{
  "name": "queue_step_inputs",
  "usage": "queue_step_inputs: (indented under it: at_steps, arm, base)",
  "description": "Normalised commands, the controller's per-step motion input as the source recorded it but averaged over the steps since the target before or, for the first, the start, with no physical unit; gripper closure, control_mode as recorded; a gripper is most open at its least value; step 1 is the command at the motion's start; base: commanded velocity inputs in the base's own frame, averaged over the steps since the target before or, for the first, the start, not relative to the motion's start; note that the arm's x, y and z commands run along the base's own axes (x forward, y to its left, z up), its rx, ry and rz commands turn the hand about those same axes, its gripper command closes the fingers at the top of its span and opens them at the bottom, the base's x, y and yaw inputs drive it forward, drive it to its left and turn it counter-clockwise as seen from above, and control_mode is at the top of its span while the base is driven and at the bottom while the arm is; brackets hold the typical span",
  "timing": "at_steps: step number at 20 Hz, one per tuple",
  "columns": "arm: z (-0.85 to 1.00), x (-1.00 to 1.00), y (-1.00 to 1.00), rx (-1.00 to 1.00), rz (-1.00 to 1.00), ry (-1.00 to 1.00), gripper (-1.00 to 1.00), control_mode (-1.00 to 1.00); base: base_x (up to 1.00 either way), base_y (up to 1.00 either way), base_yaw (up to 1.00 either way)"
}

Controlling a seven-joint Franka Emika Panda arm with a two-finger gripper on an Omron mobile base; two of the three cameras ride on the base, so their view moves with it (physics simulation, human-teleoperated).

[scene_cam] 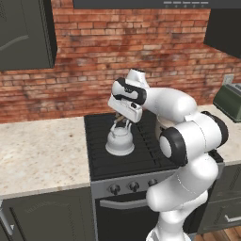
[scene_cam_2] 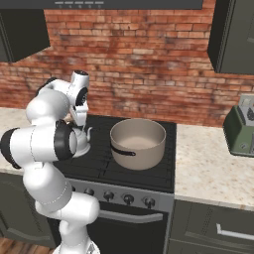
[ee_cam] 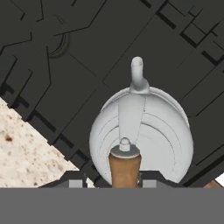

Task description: Pick the kettle from the counter and place it on a stove burner. Then turn the burner on.

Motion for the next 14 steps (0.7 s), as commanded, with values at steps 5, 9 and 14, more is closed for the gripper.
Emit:
queue_step_inputs:
  at_steps: [5,9,14]
  arm:
    - [0.0,0.0,0.0,0.0,0.0,0.0,-1.0,-1.0]
    - [0.0,0.0,0.0,0.0,0.0,0.0,-1.0,-1.0]
    - [0.06,-0.06,0.0,0.0,0.0,0.0,-1.0,-1.0]
  base:
    - [0.0,0.0,0.0]
    - [0.0,0.0,0.0]
    - [0.0,0.0,0.0]
